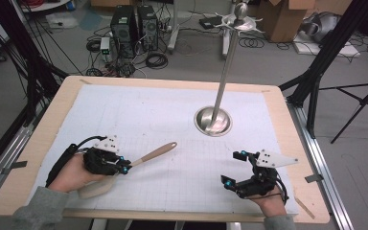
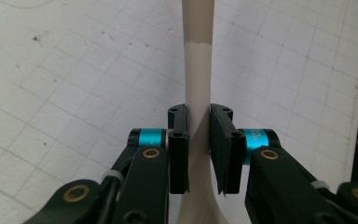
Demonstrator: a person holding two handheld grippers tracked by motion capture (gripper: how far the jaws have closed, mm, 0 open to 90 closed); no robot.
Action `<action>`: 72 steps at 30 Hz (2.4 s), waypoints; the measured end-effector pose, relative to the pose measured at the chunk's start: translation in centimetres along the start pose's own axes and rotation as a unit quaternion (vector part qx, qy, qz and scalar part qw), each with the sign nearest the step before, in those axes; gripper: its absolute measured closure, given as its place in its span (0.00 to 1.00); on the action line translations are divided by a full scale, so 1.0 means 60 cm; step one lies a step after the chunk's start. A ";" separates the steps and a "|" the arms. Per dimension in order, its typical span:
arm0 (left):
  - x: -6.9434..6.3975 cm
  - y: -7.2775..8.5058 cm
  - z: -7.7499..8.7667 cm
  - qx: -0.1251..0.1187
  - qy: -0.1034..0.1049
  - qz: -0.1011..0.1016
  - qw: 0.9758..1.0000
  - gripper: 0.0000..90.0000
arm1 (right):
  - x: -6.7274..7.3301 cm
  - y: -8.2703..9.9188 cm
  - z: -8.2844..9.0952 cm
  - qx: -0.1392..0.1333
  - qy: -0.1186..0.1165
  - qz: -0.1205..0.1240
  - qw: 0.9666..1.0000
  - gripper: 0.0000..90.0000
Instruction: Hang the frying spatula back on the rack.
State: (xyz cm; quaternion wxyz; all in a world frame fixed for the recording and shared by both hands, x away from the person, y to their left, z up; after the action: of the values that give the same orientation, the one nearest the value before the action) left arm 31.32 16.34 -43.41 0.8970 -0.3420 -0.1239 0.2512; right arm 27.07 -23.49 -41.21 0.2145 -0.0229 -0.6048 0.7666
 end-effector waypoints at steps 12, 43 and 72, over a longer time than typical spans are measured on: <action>0.001 -0.025 0.008 -0.021 0.001 0.008 1.000 0.86 | -0.012 -0.005 0.005 -0.015 -0.002 0.002 1.000 0.02; 0.031 -0.140 0.038 -0.042 -0.004 -0.009 0.999 0.86 | -0.005 -0.015 0.011 -0.035 -0.013 0.007 0.999 0.02; 0.053 -0.233 0.076 -0.087 -0.028 -0.016 0.996 0.86 | -0.002 -0.018 0.020 -0.047 -0.012 0.009 0.999 0.03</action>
State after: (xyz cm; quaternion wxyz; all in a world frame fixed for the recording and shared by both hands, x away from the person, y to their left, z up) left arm 37.32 11.61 -30.47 0.8640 -0.4097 -0.1755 0.2342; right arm 27.15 -24.42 -39.92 0.1989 -0.0287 -0.6429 0.7391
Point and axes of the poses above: each handheld gripper's, and its own axes: z roughly backward along the jaws, y roughly out of its underside, x roughly to its left, the point moved 5 cm from there along -z, roughly forward along the jaws, and after that the axes turned 11 degrees about -y, right-handed, at the moved point
